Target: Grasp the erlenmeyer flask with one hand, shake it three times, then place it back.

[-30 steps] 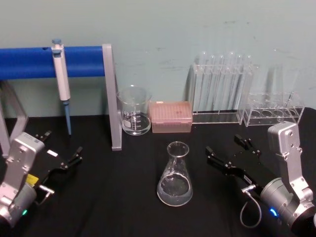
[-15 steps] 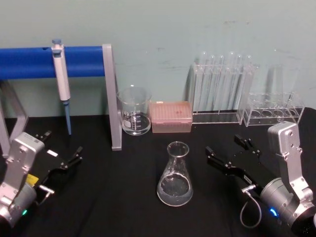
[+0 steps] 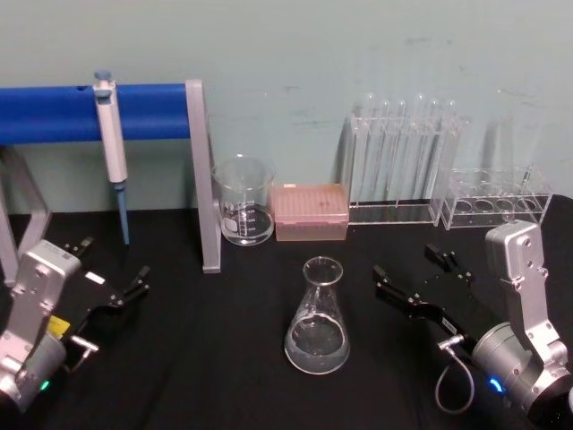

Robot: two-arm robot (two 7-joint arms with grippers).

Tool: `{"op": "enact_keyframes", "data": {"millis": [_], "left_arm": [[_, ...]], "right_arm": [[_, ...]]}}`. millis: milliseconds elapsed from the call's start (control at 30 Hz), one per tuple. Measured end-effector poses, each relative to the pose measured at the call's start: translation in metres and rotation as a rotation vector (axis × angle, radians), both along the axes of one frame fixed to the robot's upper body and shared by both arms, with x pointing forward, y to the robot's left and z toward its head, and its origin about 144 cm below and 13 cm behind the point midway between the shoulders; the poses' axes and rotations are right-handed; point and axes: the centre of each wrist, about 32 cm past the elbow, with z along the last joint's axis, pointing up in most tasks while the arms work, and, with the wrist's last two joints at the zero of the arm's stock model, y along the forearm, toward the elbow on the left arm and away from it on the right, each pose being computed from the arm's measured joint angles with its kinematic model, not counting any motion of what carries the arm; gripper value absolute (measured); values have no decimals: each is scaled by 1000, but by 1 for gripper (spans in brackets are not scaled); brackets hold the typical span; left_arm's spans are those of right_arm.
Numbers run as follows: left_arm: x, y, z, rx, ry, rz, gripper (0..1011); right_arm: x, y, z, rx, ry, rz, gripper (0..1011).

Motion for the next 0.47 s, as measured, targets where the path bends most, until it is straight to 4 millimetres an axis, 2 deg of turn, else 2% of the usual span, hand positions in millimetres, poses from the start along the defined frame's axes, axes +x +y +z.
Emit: {"op": "enact_keyframes", "data": {"millis": [467], "left_arm": [[0,0,0,0,0,0,1001]], "right_arm": [[0,0,0,0,0,0,1000]]}}
